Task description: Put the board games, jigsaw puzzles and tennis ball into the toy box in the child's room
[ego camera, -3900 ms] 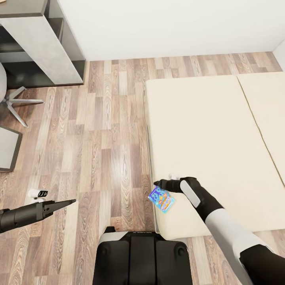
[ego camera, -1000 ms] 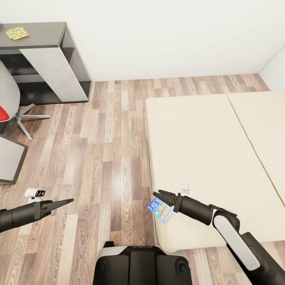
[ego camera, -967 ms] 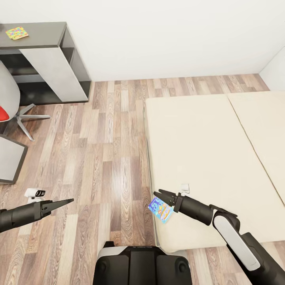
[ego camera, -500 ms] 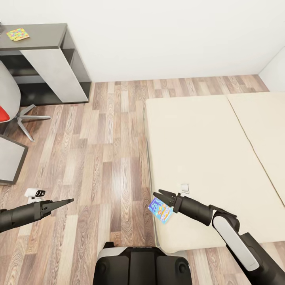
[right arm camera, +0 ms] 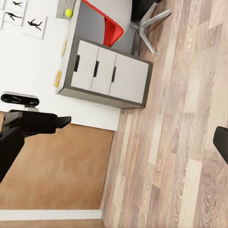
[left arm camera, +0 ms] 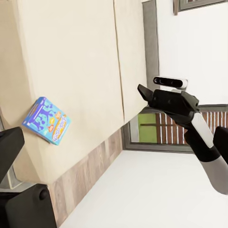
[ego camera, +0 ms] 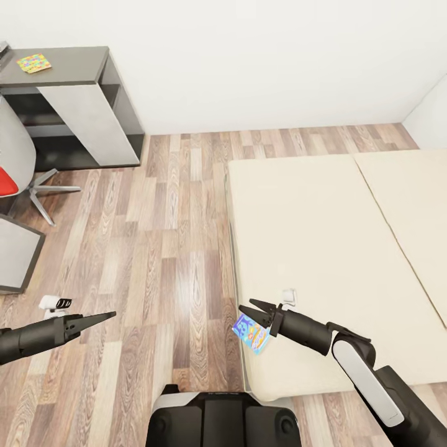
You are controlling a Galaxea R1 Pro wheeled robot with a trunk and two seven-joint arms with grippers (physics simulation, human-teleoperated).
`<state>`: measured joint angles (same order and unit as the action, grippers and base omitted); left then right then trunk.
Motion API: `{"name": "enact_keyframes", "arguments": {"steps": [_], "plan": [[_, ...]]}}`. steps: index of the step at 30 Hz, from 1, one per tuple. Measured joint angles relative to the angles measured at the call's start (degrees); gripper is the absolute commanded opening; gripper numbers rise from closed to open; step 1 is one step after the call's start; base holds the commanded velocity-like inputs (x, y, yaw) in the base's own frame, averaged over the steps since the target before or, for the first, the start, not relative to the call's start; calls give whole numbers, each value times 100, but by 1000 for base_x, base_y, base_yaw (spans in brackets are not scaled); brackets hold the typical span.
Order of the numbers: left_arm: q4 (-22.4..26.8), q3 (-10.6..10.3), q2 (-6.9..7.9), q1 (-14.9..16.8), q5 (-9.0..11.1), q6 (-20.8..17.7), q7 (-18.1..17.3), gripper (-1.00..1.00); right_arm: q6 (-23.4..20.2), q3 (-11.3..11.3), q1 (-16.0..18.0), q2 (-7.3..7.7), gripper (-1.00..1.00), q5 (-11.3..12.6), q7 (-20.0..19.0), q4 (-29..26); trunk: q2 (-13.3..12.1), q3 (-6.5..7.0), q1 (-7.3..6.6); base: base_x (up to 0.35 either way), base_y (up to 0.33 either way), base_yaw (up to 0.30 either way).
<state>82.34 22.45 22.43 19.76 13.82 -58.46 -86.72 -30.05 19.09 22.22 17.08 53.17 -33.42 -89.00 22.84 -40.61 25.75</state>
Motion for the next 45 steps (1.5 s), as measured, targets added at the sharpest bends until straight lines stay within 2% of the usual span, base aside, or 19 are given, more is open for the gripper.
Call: {"name": "enact_keyframes", "arguments": {"steps": [34,40,45], "plan": [[0,3,9,0,-8,4,2,100,126,4,-106,5,100,-34,0,-1,0,319,0,0,0,0],[0,5,13,0,-66,6,6,100,126,4,-107,7,100,-36,0,6,0,375,0,0,0,0],[-37,-10,-5,-12,-236,153,16,100,133,1,-107,9,100,-37,0,8,0,422,0,0,0,0]]}}
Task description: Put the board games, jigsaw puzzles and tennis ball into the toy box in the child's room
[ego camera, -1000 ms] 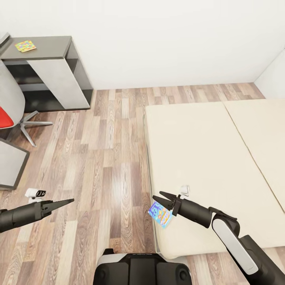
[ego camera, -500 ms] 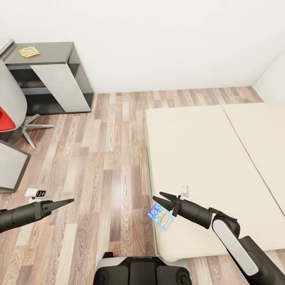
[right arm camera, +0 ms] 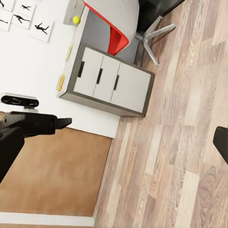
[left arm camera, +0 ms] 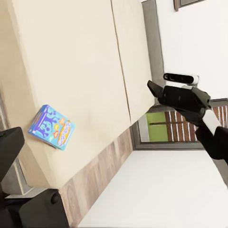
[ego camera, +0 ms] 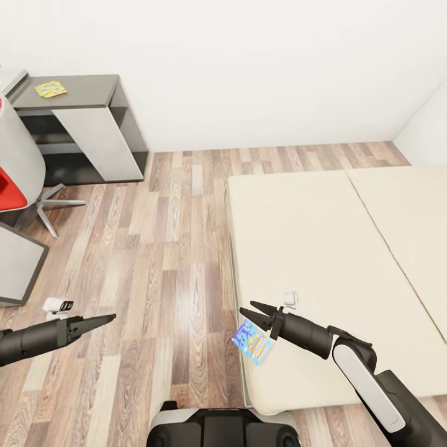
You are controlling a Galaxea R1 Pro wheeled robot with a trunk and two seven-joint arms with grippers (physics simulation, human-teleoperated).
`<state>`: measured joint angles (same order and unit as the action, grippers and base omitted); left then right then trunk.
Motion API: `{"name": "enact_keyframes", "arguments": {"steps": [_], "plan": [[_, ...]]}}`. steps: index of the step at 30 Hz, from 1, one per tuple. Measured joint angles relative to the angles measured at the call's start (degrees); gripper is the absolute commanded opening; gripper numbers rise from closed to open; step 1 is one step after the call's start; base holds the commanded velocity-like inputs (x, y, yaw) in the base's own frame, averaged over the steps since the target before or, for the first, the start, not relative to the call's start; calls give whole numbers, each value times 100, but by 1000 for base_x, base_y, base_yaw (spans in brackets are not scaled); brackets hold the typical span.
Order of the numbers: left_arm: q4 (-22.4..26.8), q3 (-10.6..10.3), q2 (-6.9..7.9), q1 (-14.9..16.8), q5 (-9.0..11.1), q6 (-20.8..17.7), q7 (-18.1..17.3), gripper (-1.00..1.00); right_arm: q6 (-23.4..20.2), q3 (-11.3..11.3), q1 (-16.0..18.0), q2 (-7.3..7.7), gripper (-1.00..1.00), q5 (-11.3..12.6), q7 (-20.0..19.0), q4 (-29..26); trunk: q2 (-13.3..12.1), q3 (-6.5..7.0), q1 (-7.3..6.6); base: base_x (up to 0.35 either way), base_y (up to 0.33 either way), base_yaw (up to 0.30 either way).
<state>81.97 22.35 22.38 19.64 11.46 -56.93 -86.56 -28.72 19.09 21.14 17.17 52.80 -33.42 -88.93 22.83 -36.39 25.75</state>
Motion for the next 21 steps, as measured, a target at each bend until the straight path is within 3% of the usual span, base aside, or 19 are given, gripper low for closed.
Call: {"name": "enact_keyframes", "arguments": {"steps": [7,21], "plan": [[-20,-1,-6,-5,-147,114,-16,100,2,3,0,-6,100,0,0,0,0,66,0,0,0,0],[-59,6,-6,-6,-167,137,-8,100,2,0,0,-22,100,-3,0,0,0,197,0,0,0,0]]}}
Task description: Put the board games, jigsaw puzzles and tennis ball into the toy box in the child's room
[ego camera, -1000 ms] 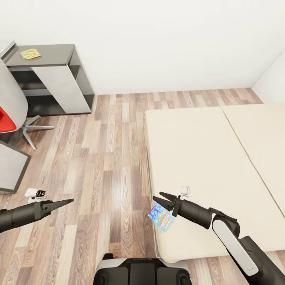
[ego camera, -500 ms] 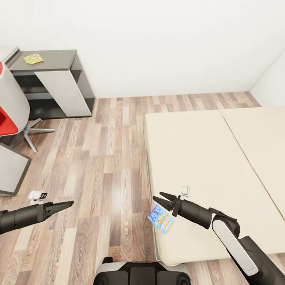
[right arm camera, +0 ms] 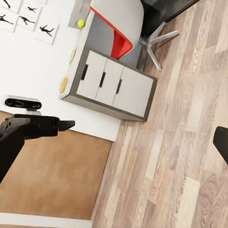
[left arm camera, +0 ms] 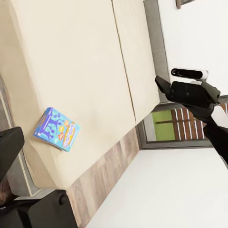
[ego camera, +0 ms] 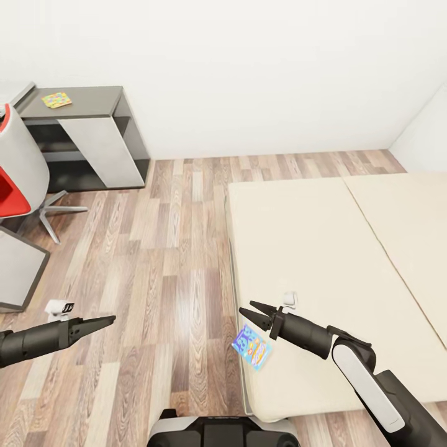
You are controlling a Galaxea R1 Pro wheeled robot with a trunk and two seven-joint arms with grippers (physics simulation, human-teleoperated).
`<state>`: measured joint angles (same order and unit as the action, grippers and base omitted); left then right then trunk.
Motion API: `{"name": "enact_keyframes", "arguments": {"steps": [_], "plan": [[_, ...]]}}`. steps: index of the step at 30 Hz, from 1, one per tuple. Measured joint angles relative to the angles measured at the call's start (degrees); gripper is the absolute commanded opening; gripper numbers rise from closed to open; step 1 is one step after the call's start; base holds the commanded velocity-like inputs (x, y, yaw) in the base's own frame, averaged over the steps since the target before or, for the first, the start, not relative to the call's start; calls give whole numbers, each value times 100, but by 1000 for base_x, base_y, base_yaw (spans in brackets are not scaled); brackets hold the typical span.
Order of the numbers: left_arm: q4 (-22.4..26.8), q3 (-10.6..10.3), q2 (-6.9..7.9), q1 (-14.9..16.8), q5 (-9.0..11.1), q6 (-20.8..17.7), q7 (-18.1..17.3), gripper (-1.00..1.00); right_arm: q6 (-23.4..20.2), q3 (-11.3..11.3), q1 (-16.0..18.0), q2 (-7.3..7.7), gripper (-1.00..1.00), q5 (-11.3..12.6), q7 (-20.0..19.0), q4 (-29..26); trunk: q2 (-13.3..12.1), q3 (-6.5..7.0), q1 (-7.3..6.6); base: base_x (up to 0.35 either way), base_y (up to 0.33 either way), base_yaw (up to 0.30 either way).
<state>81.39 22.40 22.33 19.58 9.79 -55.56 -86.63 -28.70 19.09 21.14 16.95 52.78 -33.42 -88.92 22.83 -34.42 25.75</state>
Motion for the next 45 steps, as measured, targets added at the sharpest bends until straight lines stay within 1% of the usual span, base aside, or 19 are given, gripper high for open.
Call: {"name": "enact_keyframes", "arguments": {"steps": [27,29,33,35,40,45], "plan": [[-1,-8,-11,0,-2,0,2,100,8,-6,0,-16,100,-18,8,15,0,253,0,0,0,0],[-1,-8,-6,0,-2,0,1,100,9,-6,0,-22,100,-71,8,16,0,272,0,0,0,0],[-1,-8,-3,0,-1,0,0,100,7,-10,0,-38,100,-315,10,18,0,310,0,0,0,0],[-1,-5,-2,0,0,0,0,100,9,-12,0,-42,100,-400,9,15,0,328,0,0,0,0],[-1,-1,-2,0,1,0,0,100,10,-14,-2,-51,100,-477,9,17,0,375,0,0,0,0],[-1,2,4,0,3,0,0,100,10,-14,-1,-53,100,-493,8,17,0,422,0,0,0,0]]}}
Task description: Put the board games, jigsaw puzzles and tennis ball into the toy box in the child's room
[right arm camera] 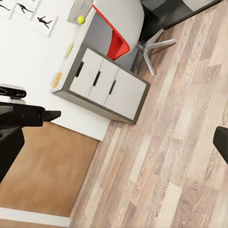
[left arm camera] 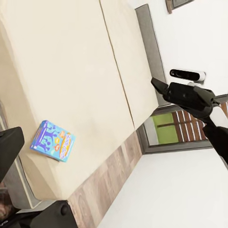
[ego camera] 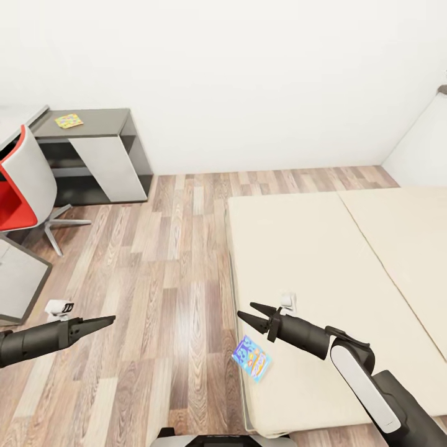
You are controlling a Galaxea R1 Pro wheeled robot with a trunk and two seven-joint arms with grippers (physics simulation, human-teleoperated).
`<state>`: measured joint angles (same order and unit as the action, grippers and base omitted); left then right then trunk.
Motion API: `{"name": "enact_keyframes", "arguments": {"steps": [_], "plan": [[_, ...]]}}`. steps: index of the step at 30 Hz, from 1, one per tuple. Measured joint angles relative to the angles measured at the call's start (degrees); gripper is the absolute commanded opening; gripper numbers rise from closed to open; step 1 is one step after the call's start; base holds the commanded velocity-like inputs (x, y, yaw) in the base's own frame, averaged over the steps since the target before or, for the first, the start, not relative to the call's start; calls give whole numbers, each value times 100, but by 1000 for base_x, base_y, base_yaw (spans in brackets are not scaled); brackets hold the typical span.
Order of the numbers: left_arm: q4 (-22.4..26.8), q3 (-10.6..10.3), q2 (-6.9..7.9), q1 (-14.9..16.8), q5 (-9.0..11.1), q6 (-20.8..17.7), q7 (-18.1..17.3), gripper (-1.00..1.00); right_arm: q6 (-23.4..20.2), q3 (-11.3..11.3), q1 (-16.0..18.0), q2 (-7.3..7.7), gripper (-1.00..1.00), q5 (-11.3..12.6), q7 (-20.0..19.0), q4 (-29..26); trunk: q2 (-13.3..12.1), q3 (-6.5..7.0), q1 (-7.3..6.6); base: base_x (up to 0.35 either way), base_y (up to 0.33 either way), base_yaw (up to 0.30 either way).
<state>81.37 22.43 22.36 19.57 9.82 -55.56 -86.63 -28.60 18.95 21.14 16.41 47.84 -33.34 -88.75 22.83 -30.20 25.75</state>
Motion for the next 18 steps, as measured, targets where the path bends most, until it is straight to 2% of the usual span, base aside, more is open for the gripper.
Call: {"name": "enact_keyframes", "arguments": {"steps": [18], "plan": [[0,-1,2,0,-2,0,0,100,0,0,-1,-2,100,-5,0,-4,0,169,0,0,0,0]]}}
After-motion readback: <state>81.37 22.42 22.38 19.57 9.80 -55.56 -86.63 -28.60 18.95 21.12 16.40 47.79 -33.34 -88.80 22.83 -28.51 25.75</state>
